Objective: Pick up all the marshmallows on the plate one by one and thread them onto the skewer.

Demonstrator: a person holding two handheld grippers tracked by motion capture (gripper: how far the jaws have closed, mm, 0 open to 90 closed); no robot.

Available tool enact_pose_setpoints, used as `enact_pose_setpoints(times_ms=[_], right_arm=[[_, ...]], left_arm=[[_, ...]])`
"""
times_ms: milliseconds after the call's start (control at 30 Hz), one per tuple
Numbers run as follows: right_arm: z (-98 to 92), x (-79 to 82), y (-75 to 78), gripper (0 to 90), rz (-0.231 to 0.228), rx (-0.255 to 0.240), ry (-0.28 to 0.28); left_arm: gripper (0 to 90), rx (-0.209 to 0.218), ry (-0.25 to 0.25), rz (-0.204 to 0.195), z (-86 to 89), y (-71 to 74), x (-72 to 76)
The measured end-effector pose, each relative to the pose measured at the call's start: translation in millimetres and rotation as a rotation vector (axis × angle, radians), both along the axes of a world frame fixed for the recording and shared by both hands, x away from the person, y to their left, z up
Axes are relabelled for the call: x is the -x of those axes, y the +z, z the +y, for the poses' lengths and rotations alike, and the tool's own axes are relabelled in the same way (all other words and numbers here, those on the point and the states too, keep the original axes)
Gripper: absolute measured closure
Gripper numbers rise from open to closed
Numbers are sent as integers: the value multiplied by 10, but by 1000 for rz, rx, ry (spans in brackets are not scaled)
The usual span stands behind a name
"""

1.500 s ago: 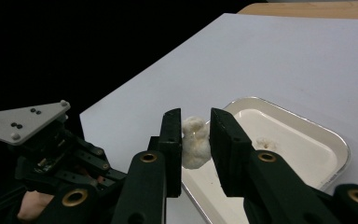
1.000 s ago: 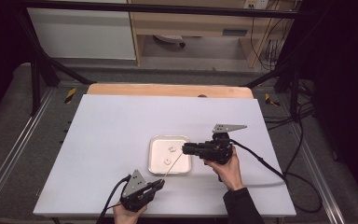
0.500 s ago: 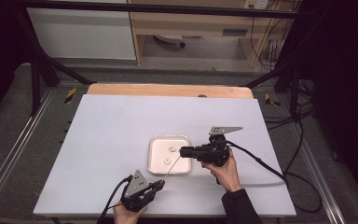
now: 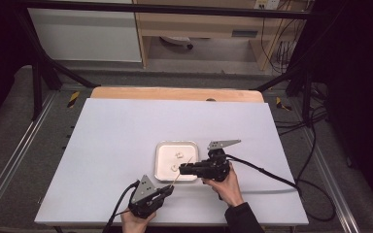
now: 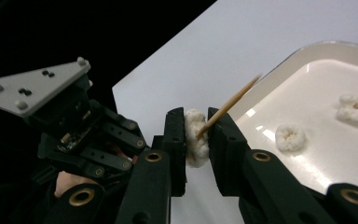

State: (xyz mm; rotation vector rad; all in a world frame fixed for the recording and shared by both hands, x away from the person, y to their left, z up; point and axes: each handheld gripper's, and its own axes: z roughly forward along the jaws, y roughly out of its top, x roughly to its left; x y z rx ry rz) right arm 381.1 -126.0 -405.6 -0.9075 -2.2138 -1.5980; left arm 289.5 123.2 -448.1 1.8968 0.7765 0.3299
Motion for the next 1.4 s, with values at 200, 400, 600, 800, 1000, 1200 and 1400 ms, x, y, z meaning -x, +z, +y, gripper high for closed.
enact_pose_setpoints(times_ms=[200, 400, 600, 800, 1000, 1200, 1400], right_arm=[[70, 46, -115, 767, 10, 24, 16], [54, 60, -100, 643, -28, 42, -3], [-80, 75, 69, 468, -159, 56, -68], [-208, 73, 172, 301, -243, 116, -128], [-305, 45, 136, 166, -263, 184, -191], [-355, -16, 50, 92, -234, 279, -218], [-318, -62, 4, 50, -265, 313, -224]], left_arm=[[882, -7, 7, -3, -54, 13, -34], [882, 0, 13, -10, -35, 19, -37], [882, 10, 35, -13, 76, 42, -34], [881, 17, 48, -10, 177, 55, -32], [882, 17, 58, -2, 263, 47, -36], [881, 26, 67, 5, 348, 44, -48], [881, 13, 76, 16, 390, 28, -68]])
